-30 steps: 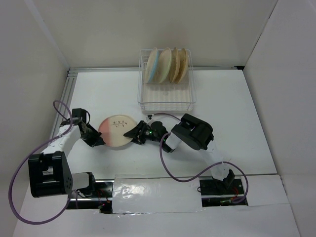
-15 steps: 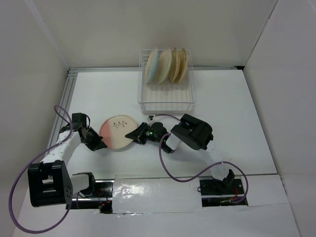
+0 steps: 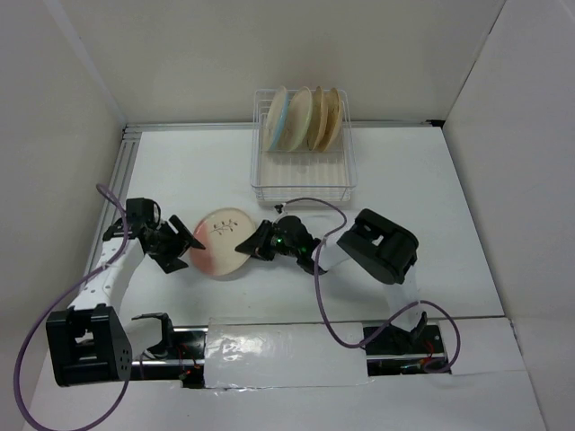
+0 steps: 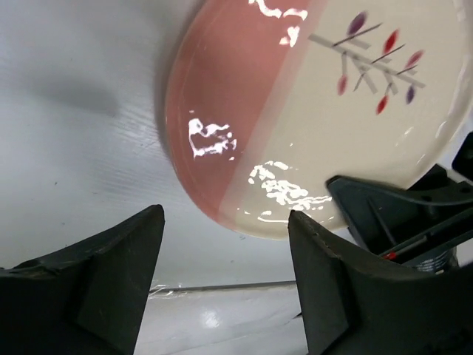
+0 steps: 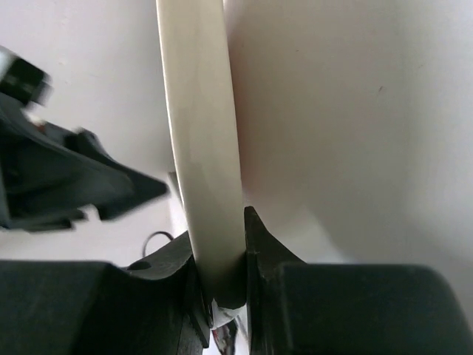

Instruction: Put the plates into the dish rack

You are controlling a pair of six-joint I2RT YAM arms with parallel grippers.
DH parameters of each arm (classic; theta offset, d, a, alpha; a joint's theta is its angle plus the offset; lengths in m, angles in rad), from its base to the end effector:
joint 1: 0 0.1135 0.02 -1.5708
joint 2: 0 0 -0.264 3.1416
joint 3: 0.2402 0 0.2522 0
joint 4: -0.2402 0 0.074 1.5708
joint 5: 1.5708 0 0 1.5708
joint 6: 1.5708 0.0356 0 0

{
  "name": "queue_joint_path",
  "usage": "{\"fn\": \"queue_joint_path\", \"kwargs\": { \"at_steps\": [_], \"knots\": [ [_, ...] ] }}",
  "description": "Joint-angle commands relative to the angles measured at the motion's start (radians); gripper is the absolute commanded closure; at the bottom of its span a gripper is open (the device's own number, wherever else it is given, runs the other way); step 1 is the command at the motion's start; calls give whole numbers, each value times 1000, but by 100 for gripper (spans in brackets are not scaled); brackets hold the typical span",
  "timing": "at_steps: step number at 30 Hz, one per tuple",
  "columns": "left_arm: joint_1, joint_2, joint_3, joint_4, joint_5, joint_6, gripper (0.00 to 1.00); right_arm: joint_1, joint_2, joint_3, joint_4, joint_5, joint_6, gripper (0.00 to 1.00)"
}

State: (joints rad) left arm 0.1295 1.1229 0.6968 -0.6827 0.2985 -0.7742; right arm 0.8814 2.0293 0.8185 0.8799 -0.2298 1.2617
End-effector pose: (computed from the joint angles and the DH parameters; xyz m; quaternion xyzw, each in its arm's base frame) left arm 0.2013 0.0157 0.2081 -0.3897 0.8809 -0.2090 0.1689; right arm 0.2368 0.3000 0.1068 0.0874 0.8066 0.5514 0.1944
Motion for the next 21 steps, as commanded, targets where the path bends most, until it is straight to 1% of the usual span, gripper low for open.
{"fn": "queue_joint_path", "kwargs": {
  "at_steps": [1, 2, 3, 4, 5, 7, 8, 9, 10, 11, 13, 14, 15, 17, 18, 19, 21],
  "knots": [
    [-1, -21, 104, -14, -7, 29, 19, 11, -156, -1, -142, 36, -145, 100],
    [-1, -31, 116, -14, -18, 39, 18, 11, -215, 10, -224, 37, -191, 100],
    [-1, -31, 130, -14, -30, 39, 16, 11, -245, 22, -272, 50, -215, 100],
    [-1, -31, 141, -14, -30, 39, 16, 11, -276, 31, -318, 67, -241, 100],
    [-1, -40, 164, -14, -44, 52, 16, 11, -340, 31, -407, 76, -293, 100],
    [-1, -40, 184, -14, -77, 61, 16, 11, -404, 80, -511, 111, -347, 100],
    [-1, -40, 203, -14, -90, 70, 15, 11, -467, 99, -607, 124, -376, 100],
    [-1, -40, 204, -14, -117, 82, 15, 11, -497, 138, -657, 141, -431, 100],
    [-1, -40, 217, -14, -128, 82, 13, 11, -524, 162, -705, 177, -456, 100],
    [-1, -40, 227, -14, -128, 96, 11, 11, -570, 188, -792, 193, -482, 100],
    [-1, -40, 227, 0, -141, 110, 9, 1, -601, 270, -869, 225, -550, 100],
    [-1, -40, 227, 15, -141, 122, 7, 1, -610, 300, -937, 225, -568, 100],
    [-1, -40, 227, 26, -141, 122, 6, -16, -621, 365, -965, 225, -602, 100],
    [-1, -40, 227, 26, -141, 133, 3, -42, -621, 444, -1022, 225, -633, 100],
    [-1, -31, 216, 37, -141, 133, 2, -42, -607, 532, -1079, 225, -665, 100],
    [-1, -31, 205, 47, -156, 144, 0, -56, -598, 580, -1105, 225, -682, 100],
    [-1, -41, 184, 57, -177, 144, 0, -70, -566, 672, -1168, 236, -712, 100]
  ]
}}
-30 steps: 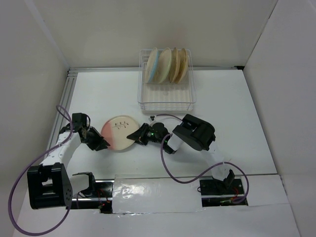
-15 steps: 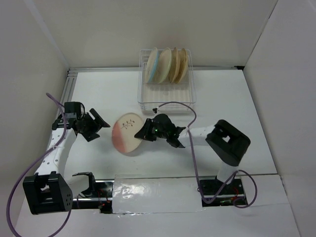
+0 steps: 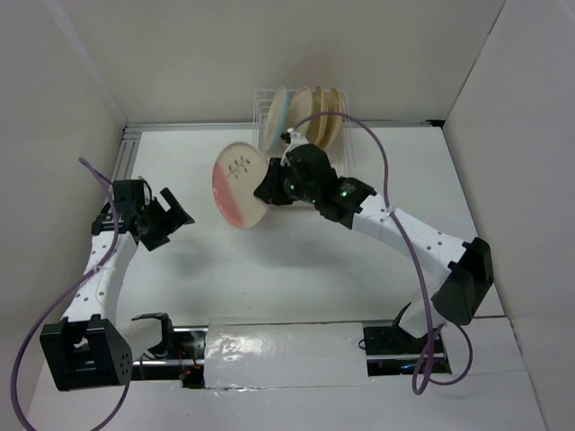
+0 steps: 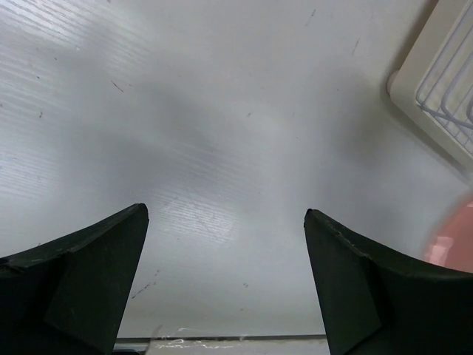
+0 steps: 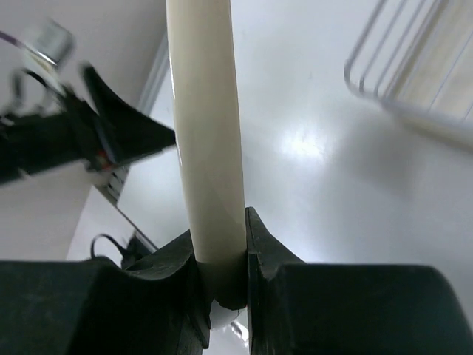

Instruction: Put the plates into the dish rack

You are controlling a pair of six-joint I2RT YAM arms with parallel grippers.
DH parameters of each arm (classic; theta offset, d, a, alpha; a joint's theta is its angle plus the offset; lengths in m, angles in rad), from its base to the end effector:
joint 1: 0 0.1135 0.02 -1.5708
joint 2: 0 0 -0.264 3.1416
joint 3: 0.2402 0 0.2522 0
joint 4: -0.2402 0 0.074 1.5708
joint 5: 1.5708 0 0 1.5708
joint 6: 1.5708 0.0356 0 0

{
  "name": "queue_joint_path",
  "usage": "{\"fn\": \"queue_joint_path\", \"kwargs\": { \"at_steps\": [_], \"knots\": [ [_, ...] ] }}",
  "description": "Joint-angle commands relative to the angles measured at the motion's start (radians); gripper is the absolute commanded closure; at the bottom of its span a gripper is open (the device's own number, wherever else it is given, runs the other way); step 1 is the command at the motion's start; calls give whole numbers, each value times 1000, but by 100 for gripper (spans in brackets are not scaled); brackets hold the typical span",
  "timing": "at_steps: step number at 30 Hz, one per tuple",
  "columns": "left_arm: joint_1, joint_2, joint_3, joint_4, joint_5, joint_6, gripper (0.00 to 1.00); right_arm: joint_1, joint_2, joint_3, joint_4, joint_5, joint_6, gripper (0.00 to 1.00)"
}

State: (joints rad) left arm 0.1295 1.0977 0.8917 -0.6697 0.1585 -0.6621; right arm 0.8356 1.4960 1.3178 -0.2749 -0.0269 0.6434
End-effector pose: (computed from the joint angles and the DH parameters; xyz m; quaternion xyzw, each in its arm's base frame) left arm 0.2205 0.0231 0.2733 -0.3365 0.8752 -0.1612 0.3080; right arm 0.2344 0.2606 0.3444 -0.0884 0.8432 0.3657 0.3840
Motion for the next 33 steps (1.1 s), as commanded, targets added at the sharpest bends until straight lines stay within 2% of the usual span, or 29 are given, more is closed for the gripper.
{"fn": "queue_joint_path", "kwargs": {
  "at_steps": [1, 8, 11, 18, 23, 33],
  "knots": [
    [-1, -16, -20, 44, -57, 32, 0, -36, -20, 261, -27, 33, -122, 100],
    [-1, -36, -23, 70, -14, 73, 0, -89, 139, 593, -69, 159, -229, 100],
    [-1, -58, -36, 82, 10, 82, 0, -107, 206, 667, -5, 245, -263, 100],
    [-10, -67, -45, 100, 48, 82, 0, -136, 343, 738, 184, 491, -349, 100],
    [-19, -87, -54, 110, 59, 82, 0, -147, 409, 661, 411, 565, -383, 100],
    [-19, -96, -54, 110, 59, 82, 0, -156, 665, 892, 372, 713, -364, 100]
  ]
}}
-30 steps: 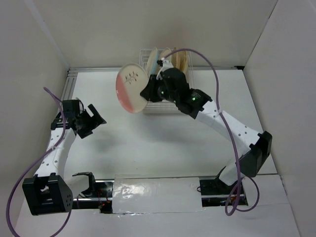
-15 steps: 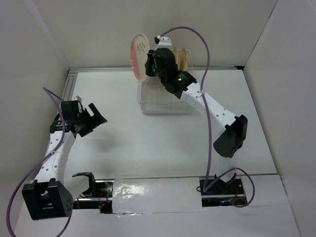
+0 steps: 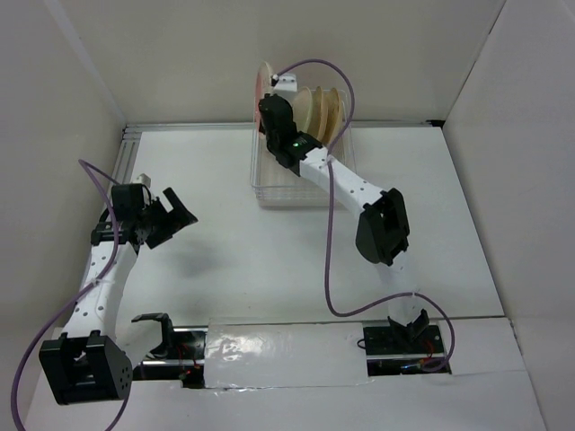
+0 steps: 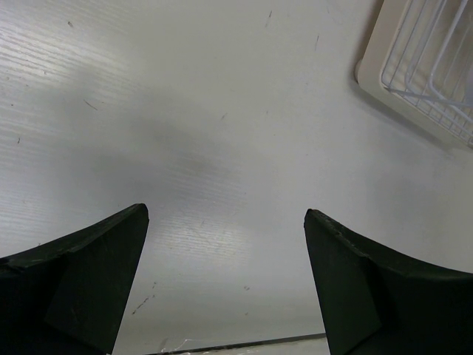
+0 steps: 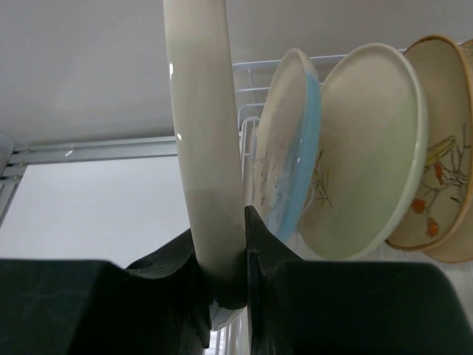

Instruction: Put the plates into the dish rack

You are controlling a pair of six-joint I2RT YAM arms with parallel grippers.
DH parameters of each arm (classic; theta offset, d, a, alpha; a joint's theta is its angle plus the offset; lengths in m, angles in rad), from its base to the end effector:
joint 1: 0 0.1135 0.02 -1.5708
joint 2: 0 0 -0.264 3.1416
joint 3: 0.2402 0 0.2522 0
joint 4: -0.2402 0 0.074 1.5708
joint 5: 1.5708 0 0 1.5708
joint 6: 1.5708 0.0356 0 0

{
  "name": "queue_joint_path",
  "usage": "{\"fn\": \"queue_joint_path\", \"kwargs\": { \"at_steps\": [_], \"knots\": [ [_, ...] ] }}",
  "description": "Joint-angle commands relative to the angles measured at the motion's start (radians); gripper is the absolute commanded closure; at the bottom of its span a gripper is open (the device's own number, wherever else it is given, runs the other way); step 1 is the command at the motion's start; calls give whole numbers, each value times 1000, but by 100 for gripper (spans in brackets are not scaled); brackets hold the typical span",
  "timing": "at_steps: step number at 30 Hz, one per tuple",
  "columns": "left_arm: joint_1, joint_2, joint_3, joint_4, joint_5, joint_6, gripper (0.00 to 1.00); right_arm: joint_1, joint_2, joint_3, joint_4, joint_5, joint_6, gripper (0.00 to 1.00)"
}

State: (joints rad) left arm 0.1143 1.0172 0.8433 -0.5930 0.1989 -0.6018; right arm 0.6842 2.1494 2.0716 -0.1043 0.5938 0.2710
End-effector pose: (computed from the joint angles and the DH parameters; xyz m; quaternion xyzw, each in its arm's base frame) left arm 0.2107 0.0171 0.2792 -0.2845 0.8713 -0.1826 0.3557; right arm 0.4117 0.3101 0.3566 0.0325 0.7576 0.0816 0.6468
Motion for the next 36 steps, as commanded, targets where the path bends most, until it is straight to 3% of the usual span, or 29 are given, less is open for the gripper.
{"fn": "queue_joint_path", "kwargs": {
  "at_steps": [1, 11, 23, 27, 36],
  "knots": [
    [-4, -16, -6, 33, 19, 22, 0, -5, 27, 139, 201, 92, 8, 100],
    [-13, -16, -6, 33, 48, 22, 0, -5, 155, 140, 298, 213, 8, 100],
    [-13, -6, -6, 33, 76, 31, 0, 15, 358, 340, 253, 213, -58, 99],
    [-13, -6, -6, 33, 76, 31, 0, 15, 395, 349, 273, 202, -78, 91],
    [-13, -6, -6, 42, 76, 31, 0, 34, 391, 349, 282, 167, -99, 62]
  ]
}}
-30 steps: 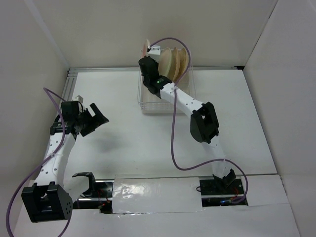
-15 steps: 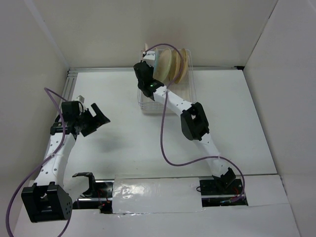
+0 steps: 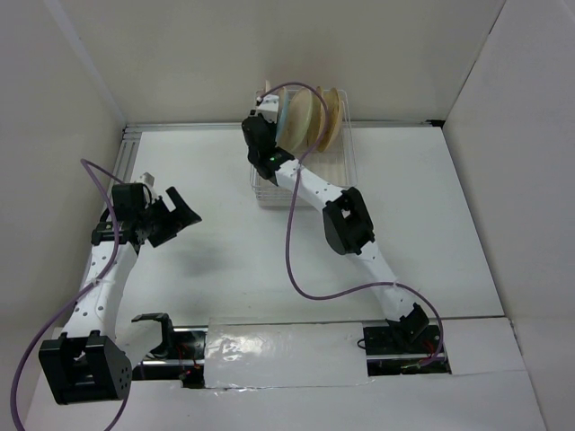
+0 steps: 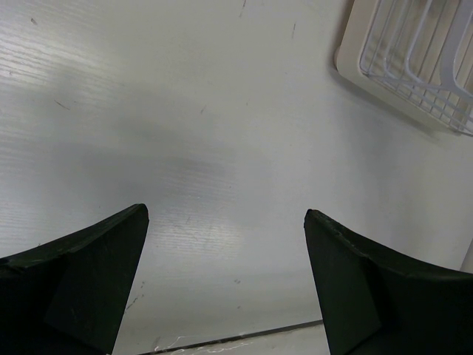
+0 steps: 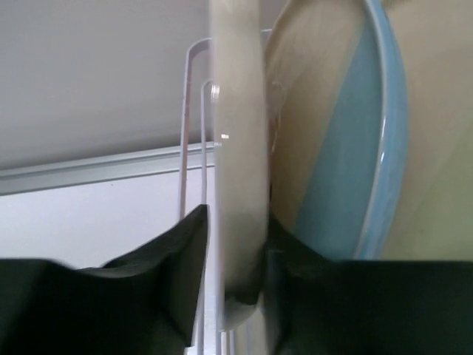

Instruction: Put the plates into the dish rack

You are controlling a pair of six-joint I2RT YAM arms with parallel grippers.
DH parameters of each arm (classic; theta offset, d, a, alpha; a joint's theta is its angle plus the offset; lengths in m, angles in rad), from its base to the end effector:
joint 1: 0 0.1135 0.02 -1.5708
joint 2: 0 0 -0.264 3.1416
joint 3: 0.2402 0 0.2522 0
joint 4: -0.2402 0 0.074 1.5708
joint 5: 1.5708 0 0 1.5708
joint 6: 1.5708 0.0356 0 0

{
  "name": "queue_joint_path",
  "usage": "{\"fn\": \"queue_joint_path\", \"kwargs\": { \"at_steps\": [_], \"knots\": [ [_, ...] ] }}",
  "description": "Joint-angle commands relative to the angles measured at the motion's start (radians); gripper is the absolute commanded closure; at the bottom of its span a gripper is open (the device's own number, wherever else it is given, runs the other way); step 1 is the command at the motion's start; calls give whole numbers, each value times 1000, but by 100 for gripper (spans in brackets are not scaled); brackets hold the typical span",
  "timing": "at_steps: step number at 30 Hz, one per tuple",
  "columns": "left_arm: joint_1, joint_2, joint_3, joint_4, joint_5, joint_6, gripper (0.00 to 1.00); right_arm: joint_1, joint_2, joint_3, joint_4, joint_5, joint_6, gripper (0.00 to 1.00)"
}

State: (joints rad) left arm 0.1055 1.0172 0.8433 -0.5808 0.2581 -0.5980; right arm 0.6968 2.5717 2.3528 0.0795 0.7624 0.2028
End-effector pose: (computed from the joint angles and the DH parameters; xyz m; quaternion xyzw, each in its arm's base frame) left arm 0.2116 0.0133 0.2805 -0.2657 0.8721 -0.2105 0.3529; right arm 0.4707 0.3618 0.2475 0.0654 0.7389 0.0120 0.6705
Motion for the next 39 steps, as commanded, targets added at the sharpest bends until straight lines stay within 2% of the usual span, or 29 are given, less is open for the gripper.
{"fn": "queue_joint_path", "kwargs": {
  "at_steps": [1, 3, 7, 18, 27, 33, 34, 39],
  "knots": [
    [-4, -6, -15, 30, 17, 27, 0, 30, -45, 59, 98, -2, -31, 56],
    [-4, -17, -15, 30, 17, 27, 0, 39, -67, 50, 88, -2, -40, 45],
    [-4, -26, -15, 30, 17, 27, 0, 58, -110, 28, 79, 14, -59, 36],
    [-4, -54, -15, 30, -13, 27, 0, 109, -367, -122, 0, 91, -79, 24],
    [-4, -63, -15, 21, -56, 27, 0, 118, -583, -318, -60, 121, -48, 23],
    [-4, -63, -15, 12, -74, 27, 0, 127, -858, -538, -145, 101, 20, 21],
    [-4, -72, -15, 12, -83, 27, 0, 127, -901, -574, -156, 91, 20, 17],
    [-4, -81, -15, 1, -117, 27, 0, 127, -1241, -858, -248, 81, 113, 13]
  ]
}}
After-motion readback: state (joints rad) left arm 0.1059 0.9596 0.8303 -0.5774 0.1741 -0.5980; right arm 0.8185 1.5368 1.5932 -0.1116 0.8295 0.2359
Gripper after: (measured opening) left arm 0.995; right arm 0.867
